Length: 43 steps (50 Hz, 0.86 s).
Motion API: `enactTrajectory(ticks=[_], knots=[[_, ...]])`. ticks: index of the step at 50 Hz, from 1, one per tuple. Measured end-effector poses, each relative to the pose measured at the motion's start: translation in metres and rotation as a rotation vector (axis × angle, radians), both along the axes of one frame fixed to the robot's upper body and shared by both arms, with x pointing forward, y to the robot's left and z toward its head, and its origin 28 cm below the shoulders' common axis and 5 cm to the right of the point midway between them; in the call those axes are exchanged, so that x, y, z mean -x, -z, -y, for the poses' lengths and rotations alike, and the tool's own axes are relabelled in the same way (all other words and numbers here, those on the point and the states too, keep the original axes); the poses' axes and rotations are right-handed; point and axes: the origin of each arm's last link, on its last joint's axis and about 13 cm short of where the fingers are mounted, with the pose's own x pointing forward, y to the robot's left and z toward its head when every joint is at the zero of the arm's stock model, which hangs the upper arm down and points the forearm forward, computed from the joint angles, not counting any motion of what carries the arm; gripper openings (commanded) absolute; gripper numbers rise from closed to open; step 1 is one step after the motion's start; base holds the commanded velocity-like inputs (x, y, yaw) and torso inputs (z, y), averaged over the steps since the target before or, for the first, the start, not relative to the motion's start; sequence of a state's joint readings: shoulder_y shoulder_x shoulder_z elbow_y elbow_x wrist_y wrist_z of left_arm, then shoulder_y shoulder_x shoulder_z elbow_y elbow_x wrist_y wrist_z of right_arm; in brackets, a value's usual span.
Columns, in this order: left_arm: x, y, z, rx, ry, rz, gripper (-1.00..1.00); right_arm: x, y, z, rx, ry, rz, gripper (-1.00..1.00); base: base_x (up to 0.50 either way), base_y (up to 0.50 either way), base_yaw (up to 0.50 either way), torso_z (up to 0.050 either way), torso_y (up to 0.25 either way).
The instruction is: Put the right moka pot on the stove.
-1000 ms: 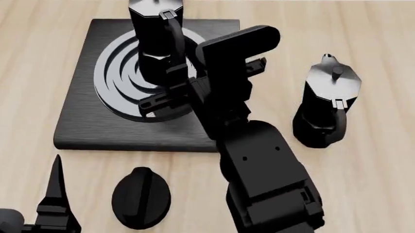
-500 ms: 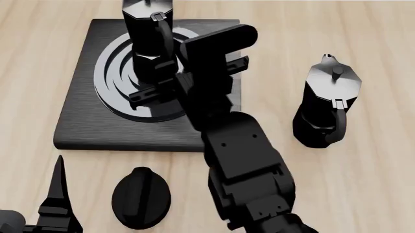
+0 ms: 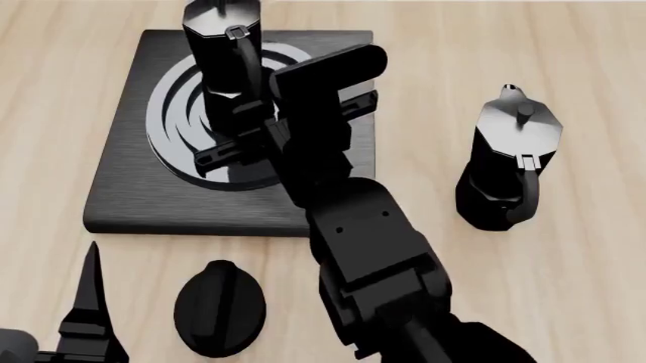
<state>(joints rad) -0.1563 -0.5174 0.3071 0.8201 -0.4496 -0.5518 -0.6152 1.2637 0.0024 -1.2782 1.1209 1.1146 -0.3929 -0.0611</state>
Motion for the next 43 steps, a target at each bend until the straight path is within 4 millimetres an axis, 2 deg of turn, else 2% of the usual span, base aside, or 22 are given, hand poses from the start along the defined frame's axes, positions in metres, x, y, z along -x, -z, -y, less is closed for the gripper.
enactTrajectory(ticks=[1, 9, 20, 29, 43], knots=[[0.000, 0.000, 0.000, 0.000, 0.000, 0.001, 1.00, 0.000, 0.000, 0.000, 0.002, 0.001, 0.001, 1.00, 0.00, 0.00, 0.00, 0.000, 0.000], [0.000, 0.000, 0.000, 0.001, -0.004, 0.002, 1.00, 0.003, 0.010, 0.005, 0.033, 0.019, -0.022, 1.00, 0.00, 0.00, 0.00, 0.000, 0.000], [0.000, 0.000, -0.001, 0.002, -0.014, 0.000, 1.00, 0.021, 0.001, 0.018, 0.029, 0.028, 0.010, 1.00, 0.00, 0.00, 0.00, 0.000, 0.000], [-0.001, 0.001, -0.001, 0.003, -0.024, -0.002, 1.00, 0.055, -0.011, 0.037, 0.006, 0.030, 0.052, 1.00, 0.00, 0.00, 0.00, 0.000, 0.000], [-0.001, 0.001, -0.001, 0.004, -0.038, -0.006, 1.00, 0.120, -0.022, 0.070, -0.041, 0.054, 0.098, 1.00, 0.00, 0.00, 0.00, 0.000, 0.000]])
